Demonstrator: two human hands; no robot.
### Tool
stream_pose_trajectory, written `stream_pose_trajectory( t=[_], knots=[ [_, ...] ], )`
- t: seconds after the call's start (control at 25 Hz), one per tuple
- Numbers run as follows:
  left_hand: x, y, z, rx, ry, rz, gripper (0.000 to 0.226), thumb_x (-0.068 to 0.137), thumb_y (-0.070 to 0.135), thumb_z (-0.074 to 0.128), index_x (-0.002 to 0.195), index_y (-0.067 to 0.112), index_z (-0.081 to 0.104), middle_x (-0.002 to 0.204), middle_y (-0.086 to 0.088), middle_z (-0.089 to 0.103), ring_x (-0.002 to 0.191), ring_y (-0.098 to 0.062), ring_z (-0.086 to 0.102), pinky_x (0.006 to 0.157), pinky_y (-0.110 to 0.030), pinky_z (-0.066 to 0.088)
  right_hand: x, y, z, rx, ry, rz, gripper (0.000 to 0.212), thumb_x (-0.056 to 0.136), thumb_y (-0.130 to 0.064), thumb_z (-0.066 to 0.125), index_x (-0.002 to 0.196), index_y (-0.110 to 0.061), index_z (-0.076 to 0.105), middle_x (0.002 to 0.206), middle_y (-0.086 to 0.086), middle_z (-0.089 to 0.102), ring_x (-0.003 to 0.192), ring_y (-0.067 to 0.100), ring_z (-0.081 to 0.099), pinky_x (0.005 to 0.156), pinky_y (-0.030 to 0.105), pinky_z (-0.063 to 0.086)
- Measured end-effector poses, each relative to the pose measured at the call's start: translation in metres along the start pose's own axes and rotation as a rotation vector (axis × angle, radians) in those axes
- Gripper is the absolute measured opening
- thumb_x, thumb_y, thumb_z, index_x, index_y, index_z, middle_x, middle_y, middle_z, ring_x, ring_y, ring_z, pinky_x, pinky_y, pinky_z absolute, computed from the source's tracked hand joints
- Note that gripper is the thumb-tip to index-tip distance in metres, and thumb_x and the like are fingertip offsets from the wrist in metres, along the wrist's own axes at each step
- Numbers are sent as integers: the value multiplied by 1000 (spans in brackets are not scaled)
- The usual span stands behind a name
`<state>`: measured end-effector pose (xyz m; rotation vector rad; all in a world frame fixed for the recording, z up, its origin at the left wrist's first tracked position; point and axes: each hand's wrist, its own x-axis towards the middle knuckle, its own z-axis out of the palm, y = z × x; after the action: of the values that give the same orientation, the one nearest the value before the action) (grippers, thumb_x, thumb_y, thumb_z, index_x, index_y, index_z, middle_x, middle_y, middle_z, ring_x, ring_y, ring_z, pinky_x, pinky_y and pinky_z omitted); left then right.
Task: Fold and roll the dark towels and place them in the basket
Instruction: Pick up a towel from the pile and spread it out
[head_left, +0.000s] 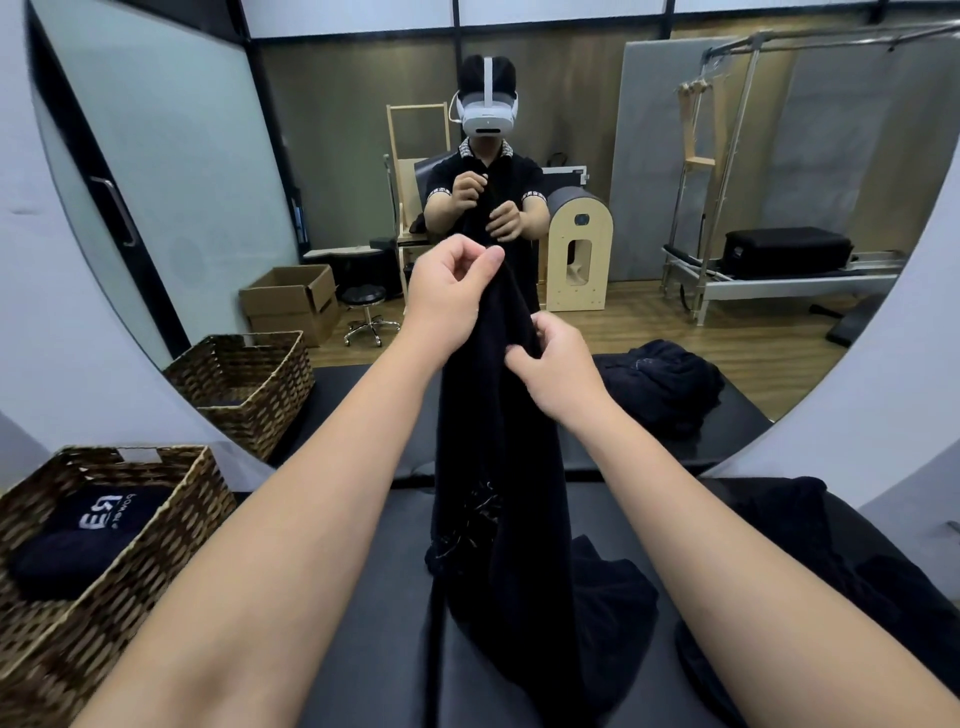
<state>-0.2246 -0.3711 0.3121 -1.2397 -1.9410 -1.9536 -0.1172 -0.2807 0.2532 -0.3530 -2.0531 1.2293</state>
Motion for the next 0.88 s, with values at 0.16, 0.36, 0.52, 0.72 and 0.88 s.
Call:
stream_pose_trajectory(
  t=[0.16, 0.36, 0.52, 0.72, 0.88],
  knots=[
    [23, 17, -13, 14, 128, 82, 26, 97, 23, 66, 72, 21, 56, 66, 5, 51, 61, -4, 43, 62, -21, 39, -2, 6, -2, -140, 42, 80, 15, 96, -19, 55, 84, -13, 62, 74, 0, 65, 60, 15, 54, 55, 33, 46],
    [54, 41, -36, 43, 279, 120, 29, 97, 28, 64, 71, 25, 53, 68, 8, 50, 64, -4, 43, 64, -22, 40, 14, -28, -16, 173, 102, -17, 19, 101, -29, 58, 95, -12, 62, 82, 0, 64, 70, 8, 57, 66, 27, 48],
    [73, 72, -48, 85, 329, 225, 31, 97, 28, 63, 70, 28, 49, 66, 14, 48, 60, 3, 40, 63, -14, 38, 28, -55, -35, -58, -3, -192, 30, 89, -36, 75, 103, -25, 52, 90, -9, 69, 77, 6, 65, 65, 23, 52],
    [95, 103, -78, 96, 436, 280, 27, 95, 31, 63, 71, 28, 50, 67, 15, 48, 61, 2, 41, 65, -16, 39, 33, -38, -46, -410, 33, -103, 18, 93, -23, 62, 102, -28, 47, 85, -2, 63, 74, 18, 61, 59, 33, 49],
    [102, 106, -97, 138, 470, 272, 29, 96, 31, 63, 71, 28, 50, 68, 14, 50, 61, 3, 43, 67, -16, 41, 29, -27, -39, -435, 146, -49, 8, 91, -25, 63, 92, -20, 56, 84, -1, 57, 70, 12, 54, 55, 31, 40]
  ],
)
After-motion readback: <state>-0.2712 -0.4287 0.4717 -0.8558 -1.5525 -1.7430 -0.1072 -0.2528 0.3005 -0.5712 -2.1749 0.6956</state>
